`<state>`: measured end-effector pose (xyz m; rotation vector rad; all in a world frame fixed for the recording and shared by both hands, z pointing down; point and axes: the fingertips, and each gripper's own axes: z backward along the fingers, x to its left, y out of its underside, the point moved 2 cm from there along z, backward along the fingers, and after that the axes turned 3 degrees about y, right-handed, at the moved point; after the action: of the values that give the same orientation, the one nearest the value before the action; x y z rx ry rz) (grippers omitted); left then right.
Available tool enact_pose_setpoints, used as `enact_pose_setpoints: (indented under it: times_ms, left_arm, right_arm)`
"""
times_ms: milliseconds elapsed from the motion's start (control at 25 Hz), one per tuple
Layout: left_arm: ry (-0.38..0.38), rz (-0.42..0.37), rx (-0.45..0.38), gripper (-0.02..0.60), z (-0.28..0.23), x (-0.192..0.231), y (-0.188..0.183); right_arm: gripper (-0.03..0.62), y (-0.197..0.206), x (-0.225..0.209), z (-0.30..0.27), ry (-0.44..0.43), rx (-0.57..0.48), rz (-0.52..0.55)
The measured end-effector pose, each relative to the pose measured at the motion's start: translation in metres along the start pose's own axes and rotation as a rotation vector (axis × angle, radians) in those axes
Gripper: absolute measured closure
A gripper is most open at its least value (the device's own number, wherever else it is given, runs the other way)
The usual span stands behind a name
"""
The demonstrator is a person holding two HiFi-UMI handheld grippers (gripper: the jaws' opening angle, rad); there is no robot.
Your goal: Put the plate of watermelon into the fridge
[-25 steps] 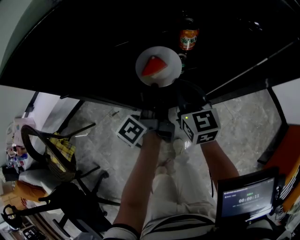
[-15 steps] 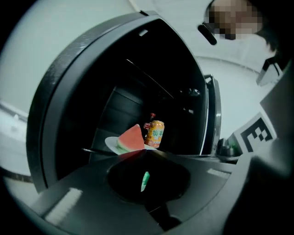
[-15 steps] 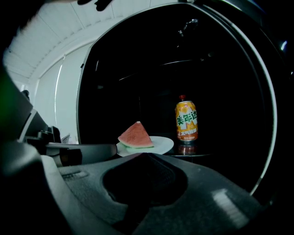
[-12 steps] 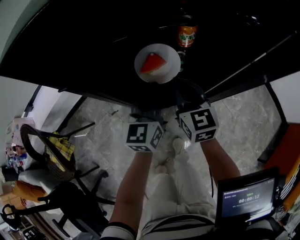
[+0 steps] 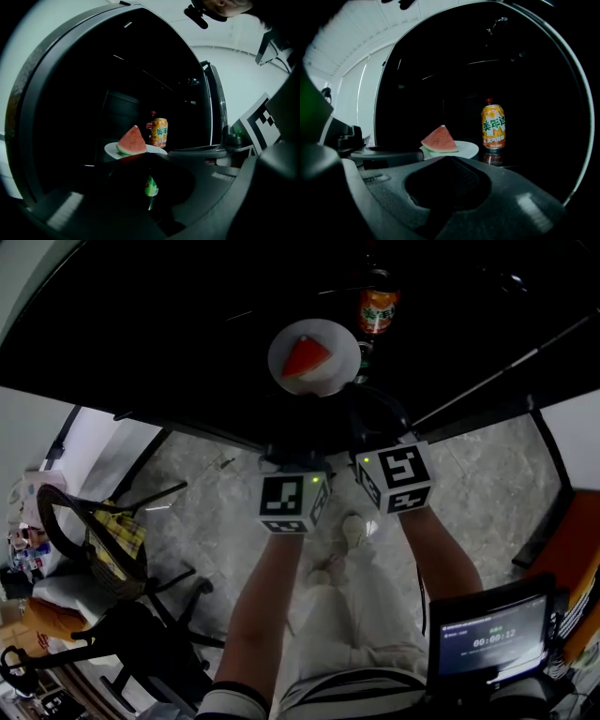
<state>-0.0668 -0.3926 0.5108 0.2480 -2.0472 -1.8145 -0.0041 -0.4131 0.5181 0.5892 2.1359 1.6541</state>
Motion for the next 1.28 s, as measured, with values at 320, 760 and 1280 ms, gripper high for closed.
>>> enact_pose_setpoints:
  times_ms: [320,760,1280]
  left_arm:
    - [-0.005,0.032,-0.03,0.58,-0.011,0.011,0.0]
    - [0.002,0.054,-0.074,0.58,-0.021,0.013,-0.004]
    - [-0.026,0.132,-0.075,0.58,-0.029,0.026,-0.003]
  right_arm:
    - [0.596,0.0,-0.002,-0.014,0.001,-0.017,0.022]
    - [0.597,-0.006,-0.01,-0.023,0.017,-0.056,0.027]
    - [0.597,-0.007,-0.013,-0.04,-0.007,-0.06,-0.047]
